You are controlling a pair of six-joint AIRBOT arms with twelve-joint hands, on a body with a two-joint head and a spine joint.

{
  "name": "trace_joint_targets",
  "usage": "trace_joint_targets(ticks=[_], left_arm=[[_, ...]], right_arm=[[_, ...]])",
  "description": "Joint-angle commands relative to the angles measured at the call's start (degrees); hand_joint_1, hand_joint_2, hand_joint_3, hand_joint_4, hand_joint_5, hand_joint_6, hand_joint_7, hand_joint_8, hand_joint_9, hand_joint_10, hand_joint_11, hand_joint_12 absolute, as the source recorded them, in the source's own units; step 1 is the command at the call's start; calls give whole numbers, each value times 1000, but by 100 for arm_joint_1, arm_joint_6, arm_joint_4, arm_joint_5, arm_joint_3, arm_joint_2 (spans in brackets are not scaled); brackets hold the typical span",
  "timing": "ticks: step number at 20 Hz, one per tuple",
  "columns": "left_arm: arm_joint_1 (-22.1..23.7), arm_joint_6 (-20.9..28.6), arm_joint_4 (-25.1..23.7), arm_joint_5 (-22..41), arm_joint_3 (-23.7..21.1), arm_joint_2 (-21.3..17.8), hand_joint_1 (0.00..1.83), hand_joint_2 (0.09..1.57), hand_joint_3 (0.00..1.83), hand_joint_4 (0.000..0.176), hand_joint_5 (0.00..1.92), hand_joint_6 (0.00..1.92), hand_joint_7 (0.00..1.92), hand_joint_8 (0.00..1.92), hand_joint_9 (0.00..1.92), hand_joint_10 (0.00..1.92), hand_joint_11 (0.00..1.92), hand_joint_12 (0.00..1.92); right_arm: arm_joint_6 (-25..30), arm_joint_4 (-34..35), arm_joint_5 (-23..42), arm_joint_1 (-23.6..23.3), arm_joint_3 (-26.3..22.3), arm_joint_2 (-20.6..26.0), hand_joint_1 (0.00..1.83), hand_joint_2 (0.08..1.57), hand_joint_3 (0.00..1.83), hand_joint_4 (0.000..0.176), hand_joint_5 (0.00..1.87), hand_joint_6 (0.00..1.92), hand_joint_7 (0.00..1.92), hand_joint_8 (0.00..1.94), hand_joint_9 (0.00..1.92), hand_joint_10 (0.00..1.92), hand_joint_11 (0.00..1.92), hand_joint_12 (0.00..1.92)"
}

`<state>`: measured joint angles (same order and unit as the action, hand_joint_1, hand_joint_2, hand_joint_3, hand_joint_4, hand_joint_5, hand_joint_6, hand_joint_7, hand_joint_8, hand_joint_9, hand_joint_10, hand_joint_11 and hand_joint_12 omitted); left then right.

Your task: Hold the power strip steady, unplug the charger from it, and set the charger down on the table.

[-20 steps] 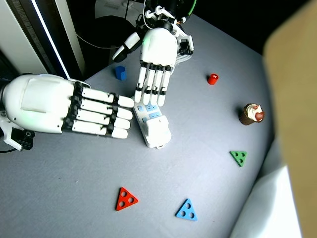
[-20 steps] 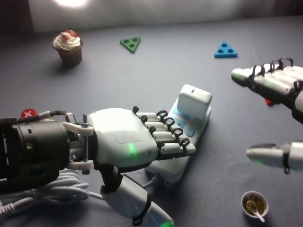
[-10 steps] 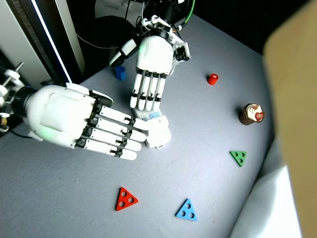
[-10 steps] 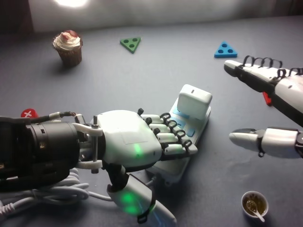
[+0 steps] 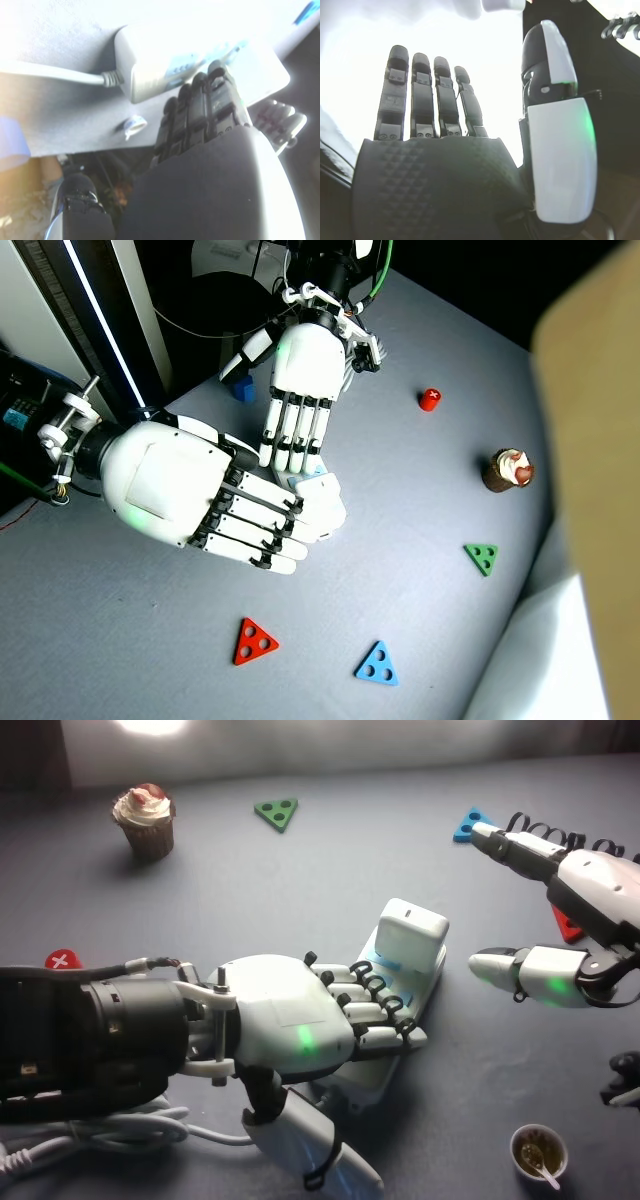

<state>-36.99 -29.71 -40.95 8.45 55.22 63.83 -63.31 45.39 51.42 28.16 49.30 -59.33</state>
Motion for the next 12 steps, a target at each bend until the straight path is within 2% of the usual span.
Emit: trace_joint_targets(ticks=[1,5,12], left_arm=[[3,23,37,458,7,56,0,936,1,0,8,3,29,4,12,3,16,50],[-51,24,39,459,49,85,0,935,0,0,19,3,43,5,23,4,17,49],[-161,105,42,461,60,87,0,930,0,0,19,1,47,3,27,2,17,48]], right_arm=[[13,-282,482,-84,22,10,1006,1077,0,0,141,2,230,6,238,9,265,118],[13,-258,474,-177,141,-153,949,1108,8,0,156,4,238,4,241,5,259,123],[13,22,442,-478,302,-471,960,1114,4,0,157,7,264,7,267,8,272,145]])
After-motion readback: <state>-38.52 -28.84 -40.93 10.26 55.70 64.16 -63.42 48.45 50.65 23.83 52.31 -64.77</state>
